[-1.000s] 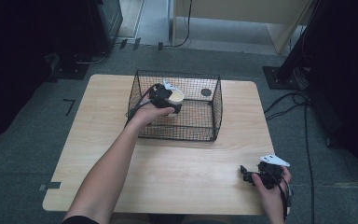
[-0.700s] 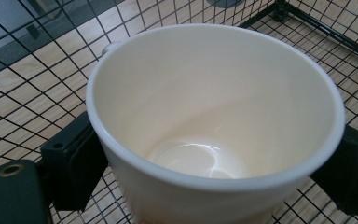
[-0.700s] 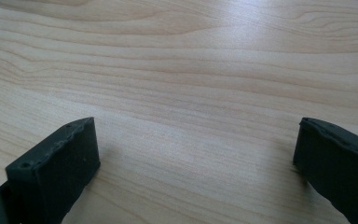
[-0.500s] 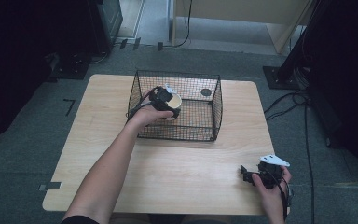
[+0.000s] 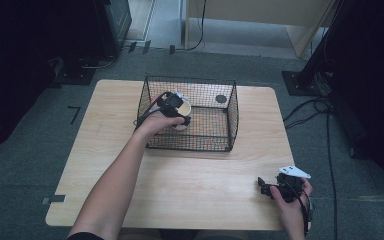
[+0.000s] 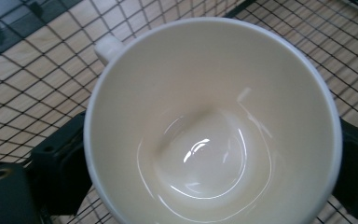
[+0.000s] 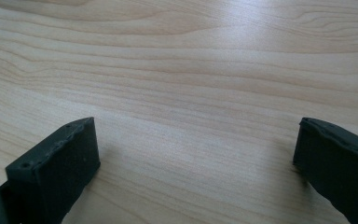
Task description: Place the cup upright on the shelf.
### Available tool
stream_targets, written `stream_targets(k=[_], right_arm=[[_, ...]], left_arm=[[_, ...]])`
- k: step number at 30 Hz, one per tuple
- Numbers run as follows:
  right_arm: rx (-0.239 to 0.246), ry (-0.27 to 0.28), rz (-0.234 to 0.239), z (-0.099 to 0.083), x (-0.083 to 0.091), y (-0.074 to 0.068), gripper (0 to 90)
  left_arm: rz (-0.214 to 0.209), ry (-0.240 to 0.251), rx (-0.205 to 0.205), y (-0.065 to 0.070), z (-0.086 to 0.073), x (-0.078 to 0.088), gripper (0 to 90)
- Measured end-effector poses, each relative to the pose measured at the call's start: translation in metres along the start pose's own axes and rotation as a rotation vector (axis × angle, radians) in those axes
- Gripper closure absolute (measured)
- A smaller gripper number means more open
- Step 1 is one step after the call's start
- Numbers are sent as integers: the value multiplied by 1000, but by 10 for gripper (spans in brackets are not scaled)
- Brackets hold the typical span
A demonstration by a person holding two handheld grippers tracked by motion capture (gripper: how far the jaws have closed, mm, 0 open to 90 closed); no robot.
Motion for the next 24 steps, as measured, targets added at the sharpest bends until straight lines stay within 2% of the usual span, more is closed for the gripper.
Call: stream_targets(k=[5, 12, 18, 24], right_arm=[[2, 0, 2, 0, 0, 0, 0], [1, -1, 2, 0, 0, 0, 0], [1, 0, 2, 0, 0, 0, 0], [1, 0, 2, 0, 0, 0, 0]], left_arm=[[14, 37, 9, -1, 3, 6, 30], [-12, 117, 51, -4, 9, 19, 31], [26, 152, 63, -7, 13, 31, 57], [28, 179, 64, -6, 15, 42, 59]])
Point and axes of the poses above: each handheld gripper's, and its own axes: x roughly backward along the jaws, z roughly out of its top, y roughly to its right, the point moved 3 cm from there along -x, roughly forward along the jaws, and after that the axes turned 1 degree about x, right-handed, at the moved point
